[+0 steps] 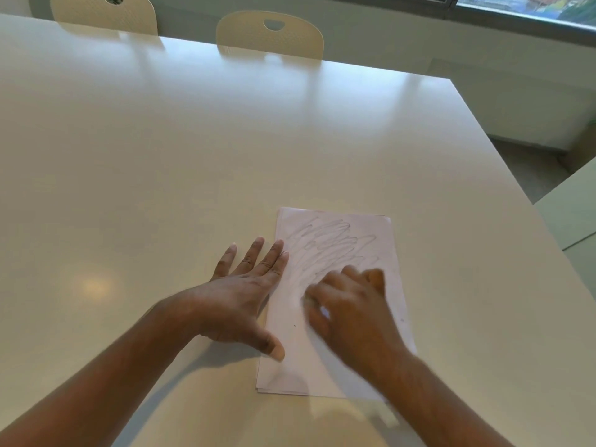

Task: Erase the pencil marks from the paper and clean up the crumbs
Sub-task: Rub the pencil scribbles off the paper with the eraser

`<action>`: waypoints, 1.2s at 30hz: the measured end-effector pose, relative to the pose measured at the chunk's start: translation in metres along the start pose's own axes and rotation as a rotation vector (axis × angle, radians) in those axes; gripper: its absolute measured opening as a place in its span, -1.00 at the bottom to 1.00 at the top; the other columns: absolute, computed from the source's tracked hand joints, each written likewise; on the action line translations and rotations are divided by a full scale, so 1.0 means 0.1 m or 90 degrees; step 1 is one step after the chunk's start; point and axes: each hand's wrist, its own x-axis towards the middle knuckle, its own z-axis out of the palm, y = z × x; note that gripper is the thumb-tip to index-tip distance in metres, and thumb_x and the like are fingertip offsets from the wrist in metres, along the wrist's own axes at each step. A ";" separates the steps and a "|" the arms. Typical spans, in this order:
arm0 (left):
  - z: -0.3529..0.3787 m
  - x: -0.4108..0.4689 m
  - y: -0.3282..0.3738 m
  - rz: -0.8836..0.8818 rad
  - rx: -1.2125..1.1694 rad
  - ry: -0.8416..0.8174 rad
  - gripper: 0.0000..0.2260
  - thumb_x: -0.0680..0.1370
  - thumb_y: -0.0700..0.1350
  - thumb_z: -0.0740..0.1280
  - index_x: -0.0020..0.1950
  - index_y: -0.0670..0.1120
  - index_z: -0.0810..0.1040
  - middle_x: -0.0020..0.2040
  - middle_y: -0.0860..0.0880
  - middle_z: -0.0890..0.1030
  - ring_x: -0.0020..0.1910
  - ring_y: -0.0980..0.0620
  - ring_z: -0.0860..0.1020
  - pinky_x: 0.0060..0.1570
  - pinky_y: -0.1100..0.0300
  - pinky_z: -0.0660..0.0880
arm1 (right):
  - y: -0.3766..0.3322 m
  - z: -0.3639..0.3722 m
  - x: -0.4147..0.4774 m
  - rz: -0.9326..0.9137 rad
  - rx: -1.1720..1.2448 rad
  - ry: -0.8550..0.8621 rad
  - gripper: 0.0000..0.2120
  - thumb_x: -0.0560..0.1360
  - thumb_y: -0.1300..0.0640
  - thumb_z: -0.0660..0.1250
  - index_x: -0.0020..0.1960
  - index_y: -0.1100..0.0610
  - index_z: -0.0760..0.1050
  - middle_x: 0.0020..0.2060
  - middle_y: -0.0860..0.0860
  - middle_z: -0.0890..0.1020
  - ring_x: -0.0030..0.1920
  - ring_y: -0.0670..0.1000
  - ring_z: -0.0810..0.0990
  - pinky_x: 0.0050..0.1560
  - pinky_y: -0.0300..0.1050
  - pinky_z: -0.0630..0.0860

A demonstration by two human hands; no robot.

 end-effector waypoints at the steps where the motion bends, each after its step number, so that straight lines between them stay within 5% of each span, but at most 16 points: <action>1: 0.00 0.00 0.00 -0.001 0.002 -0.003 0.34 0.35 0.55 0.42 0.58 0.08 -0.58 0.50 0.21 -0.67 0.43 0.16 -0.71 0.51 -0.14 -0.57 | -0.08 0.00 -0.07 -0.039 0.014 -0.017 -0.82 0.61 -0.05 0.32 -0.11 -0.06 0.62 -0.21 -0.16 0.63 -0.13 -0.01 0.53 -0.03 0.08 0.36; 3: 0.01 0.00 -0.02 -0.003 0.006 0.000 0.34 0.34 0.56 0.41 0.58 0.08 -0.58 0.50 0.22 -0.67 0.43 0.16 -0.71 0.52 -0.14 -0.56 | -0.05 0.03 -0.05 -0.056 0.013 -0.017 -0.82 0.62 -0.08 0.31 -0.09 -0.09 0.63 -0.20 -0.18 0.63 -0.13 -0.04 0.51 -0.03 0.05 0.33; 8: -0.01 -0.02 0.01 0.003 0.002 0.007 0.33 0.34 0.56 0.41 0.58 0.09 -0.57 0.51 0.23 -0.66 0.42 0.19 -0.71 0.51 -0.12 -0.57 | 0.39 0.10 0.32 0.139 -0.038 0.031 -0.74 0.61 -0.08 0.27 -0.19 -0.05 0.61 -0.23 -0.14 0.66 -0.12 -0.03 0.55 -0.04 0.03 0.23; 14: -0.01 -0.01 0.00 0.003 0.000 0.004 0.33 0.35 0.55 0.41 0.58 0.09 -0.58 0.49 0.23 -0.67 0.41 0.19 -0.72 0.50 -0.12 -0.58 | -0.04 0.10 0.05 -0.054 0.014 -0.013 -0.81 0.61 -0.07 0.30 -0.11 -0.08 0.62 -0.22 -0.16 0.62 -0.14 -0.03 0.51 -0.03 0.05 0.30; 20: 0.00 -0.01 0.00 0.005 -0.004 0.003 0.33 0.34 0.56 0.41 0.59 0.09 -0.57 0.51 0.22 -0.66 0.42 0.20 -0.71 0.50 -0.12 -0.59 | 0.35 0.12 0.39 0.135 -0.036 0.022 -0.74 0.59 -0.07 0.25 -0.21 -0.05 0.61 -0.23 -0.13 0.65 -0.13 -0.01 0.54 -0.06 0.03 0.23; 26: 0.00 0.00 -0.01 0.002 -0.014 0.001 0.32 0.37 0.51 0.43 0.58 0.09 -0.58 0.49 0.22 -0.67 0.40 0.20 -0.73 0.47 -0.09 -0.62 | -0.16 0.09 0.02 -0.050 0.066 -0.059 -0.76 0.63 -0.14 0.23 -0.01 -0.11 0.64 -0.15 -0.20 0.64 -0.11 -0.08 0.49 0.01 0.05 0.33; 32: 0.00 -0.01 -0.01 0.005 -0.008 0.002 0.34 0.34 0.55 0.42 0.59 0.10 -0.57 0.51 0.22 -0.66 0.42 0.19 -0.71 0.48 -0.11 -0.61 | 0.23 0.15 0.37 0.142 0.002 0.020 -0.77 0.57 -0.06 0.30 -0.19 -0.04 0.63 -0.23 -0.12 0.66 -0.11 -0.01 0.56 -0.05 0.03 0.24; 36: 0.00 0.01 -0.01 0.004 -0.015 0.000 0.32 0.36 0.52 0.43 0.58 0.09 -0.57 0.51 0.22 -0.66 0.41 0.19 -0.72 0.46 -0.09 -0.63 | -0.20 0.13 0.10 0.003 0.121 -0.063 -0.79 0.62 -0.11 0.26 -0.03 -0.10 0.65 -0.15 -0.18 0.64 -0.10 -0.08 0.52 0.02 0.06 0.32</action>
